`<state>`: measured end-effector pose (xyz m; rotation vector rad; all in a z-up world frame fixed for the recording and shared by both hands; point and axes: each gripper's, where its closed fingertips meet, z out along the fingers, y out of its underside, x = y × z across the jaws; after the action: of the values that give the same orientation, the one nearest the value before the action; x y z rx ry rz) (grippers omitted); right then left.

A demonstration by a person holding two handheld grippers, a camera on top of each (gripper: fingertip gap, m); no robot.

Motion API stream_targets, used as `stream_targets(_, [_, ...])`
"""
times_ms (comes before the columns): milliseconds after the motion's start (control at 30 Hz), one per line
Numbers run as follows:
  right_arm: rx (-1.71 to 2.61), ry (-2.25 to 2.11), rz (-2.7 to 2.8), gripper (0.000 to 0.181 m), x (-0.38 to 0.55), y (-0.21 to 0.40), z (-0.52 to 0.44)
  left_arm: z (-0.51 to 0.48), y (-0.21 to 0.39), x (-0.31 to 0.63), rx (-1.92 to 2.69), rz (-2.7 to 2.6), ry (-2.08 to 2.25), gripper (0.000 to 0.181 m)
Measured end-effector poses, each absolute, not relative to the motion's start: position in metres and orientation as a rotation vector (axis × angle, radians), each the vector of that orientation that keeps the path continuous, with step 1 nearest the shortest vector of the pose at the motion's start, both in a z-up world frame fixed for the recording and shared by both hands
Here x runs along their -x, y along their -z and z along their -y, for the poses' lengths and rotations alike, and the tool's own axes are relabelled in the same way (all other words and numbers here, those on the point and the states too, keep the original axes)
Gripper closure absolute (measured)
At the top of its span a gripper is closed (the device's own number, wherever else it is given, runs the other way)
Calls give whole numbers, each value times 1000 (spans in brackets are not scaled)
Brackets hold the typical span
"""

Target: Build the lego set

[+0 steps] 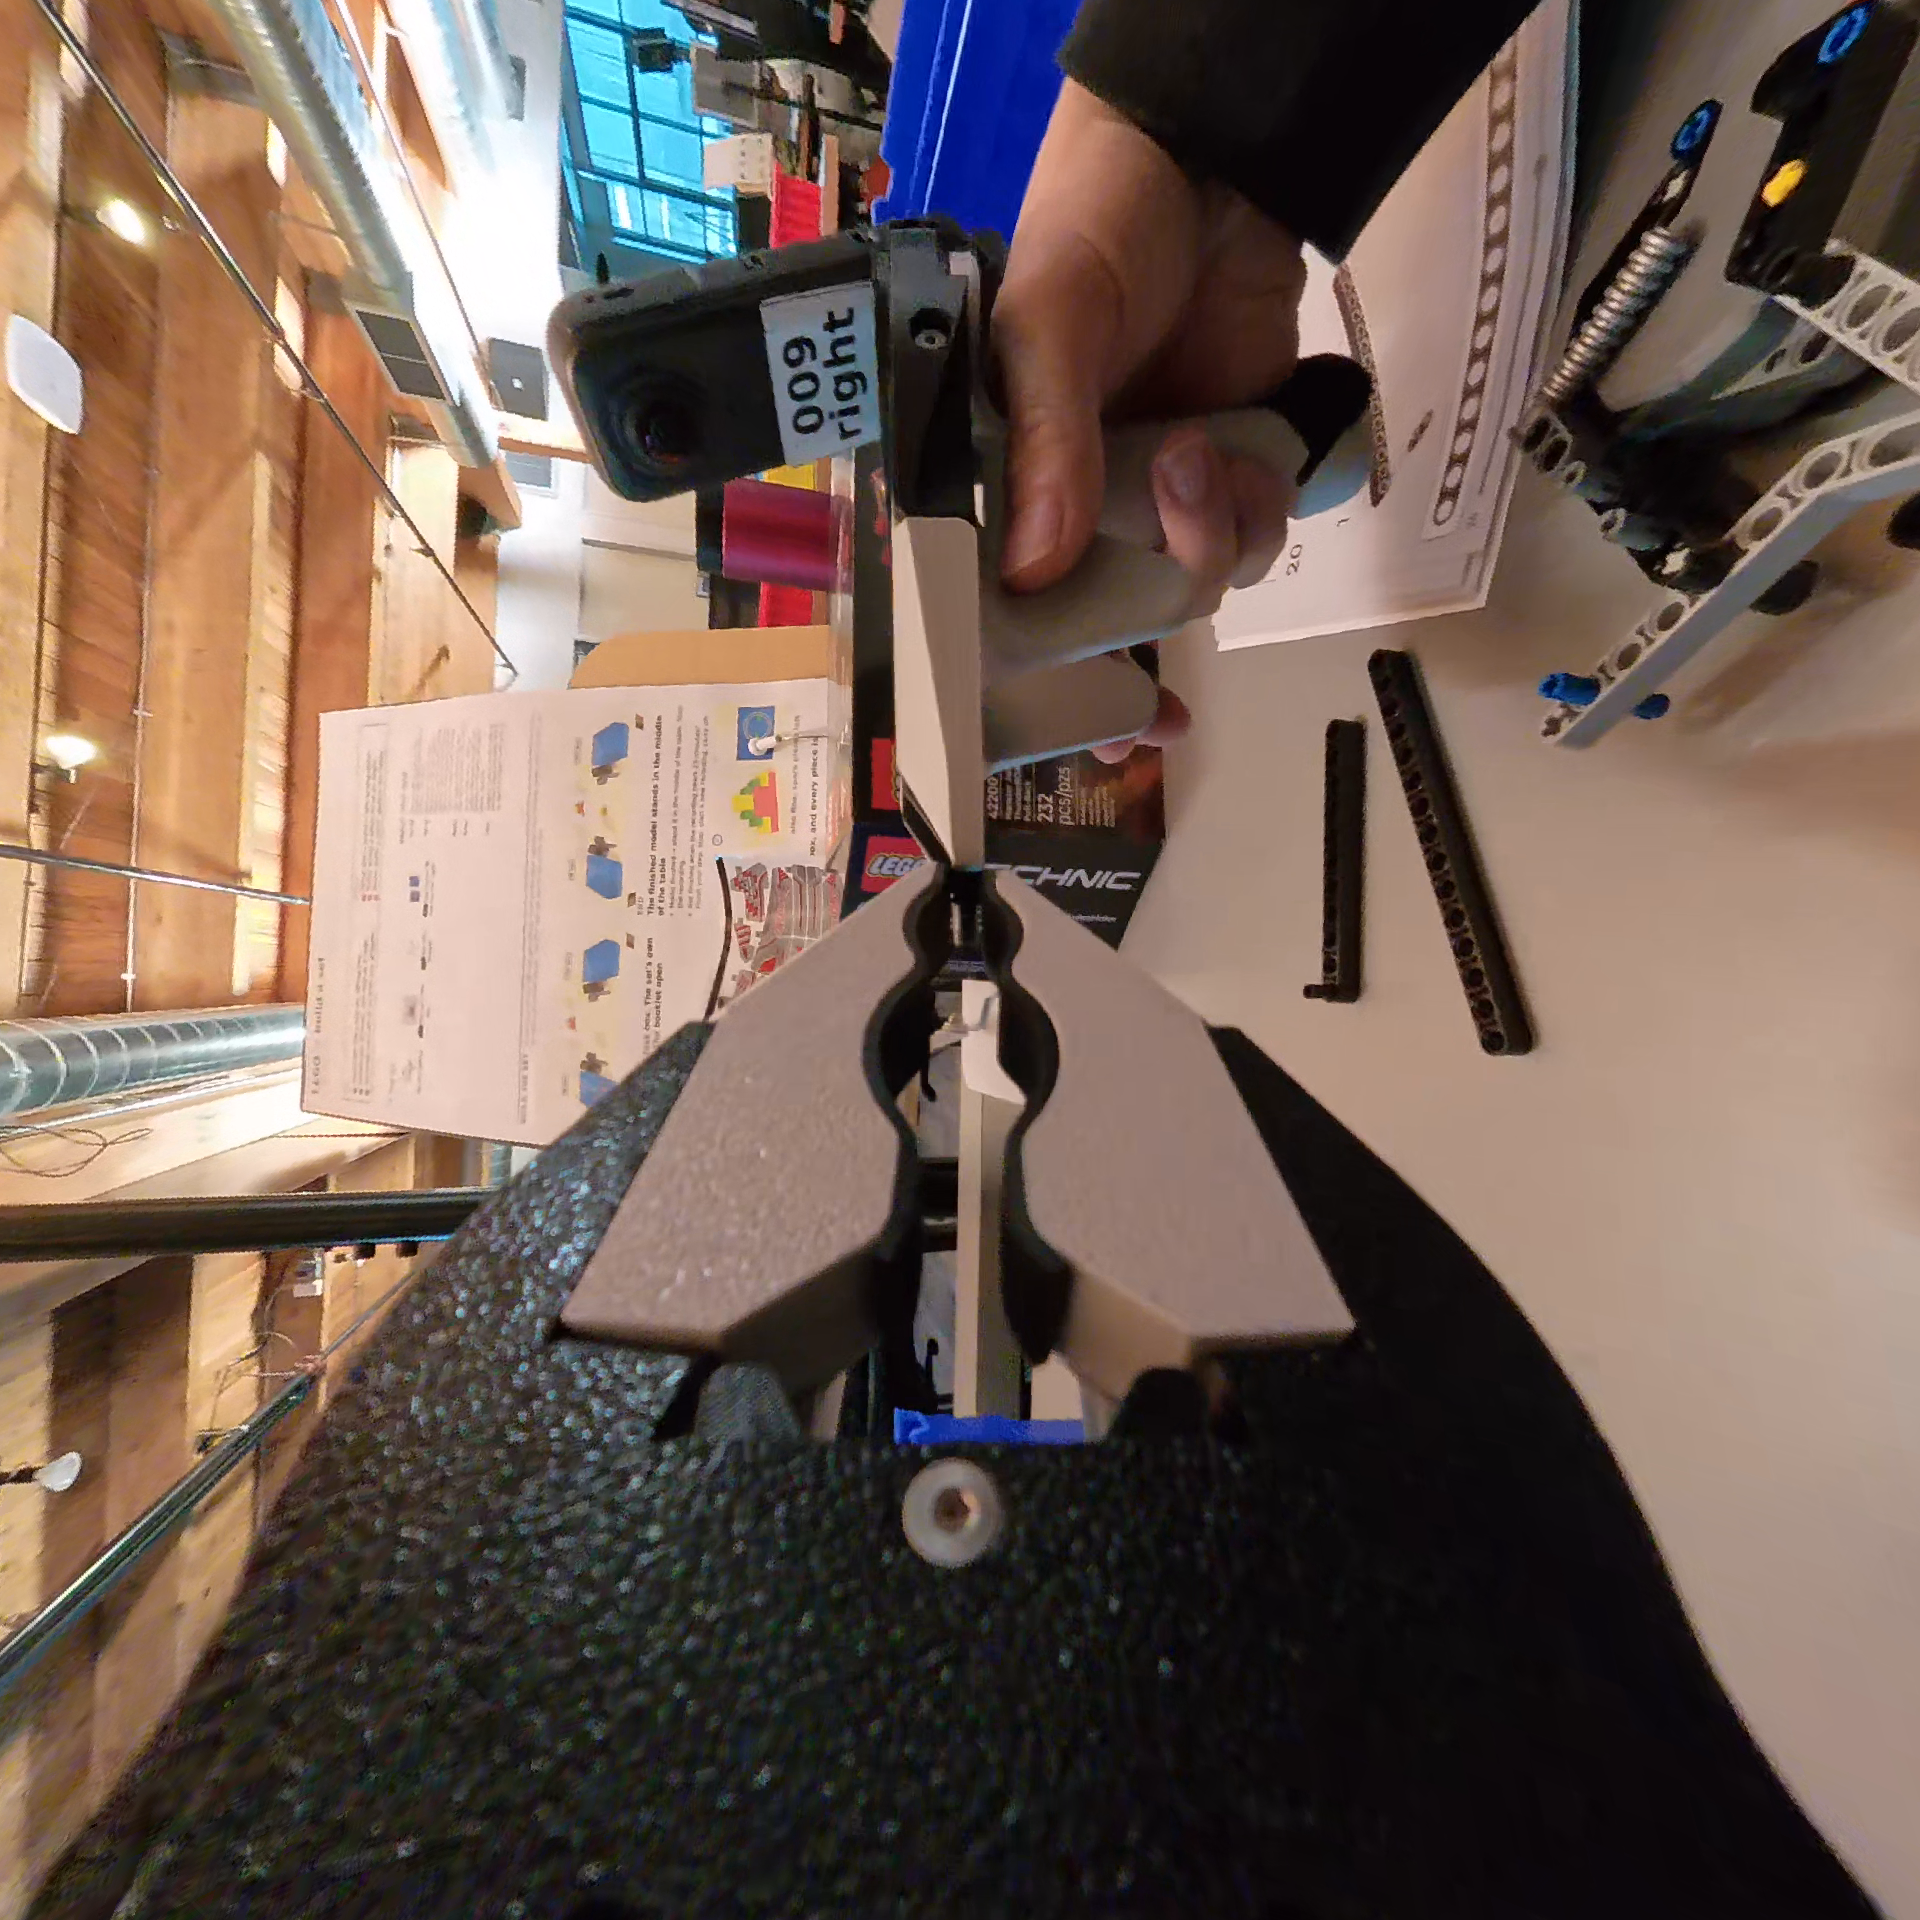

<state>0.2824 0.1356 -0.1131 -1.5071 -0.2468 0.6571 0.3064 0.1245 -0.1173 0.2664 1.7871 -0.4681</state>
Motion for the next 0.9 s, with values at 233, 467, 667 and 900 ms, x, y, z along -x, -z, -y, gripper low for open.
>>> stream_targets(233, [1410, -738, 228, 178, -283, 100, -132, -128, 106, -304, -125, -1794, 680, 176])
stream_targets(467, [1366, -836, 239, 179, -279, 94, -127, -126, 97, -294, -87, -1797, 886, 177])
stream_targets(667, [1387, -853, 245, 179, -281, 99, -127, -122, 102, -290, -100, -1831, 920, 179])
stream_targets(900, [1383, -864, 265, 179, -281, 100, -124, -120, 103, -287, -85, -1865, 1022, 179])
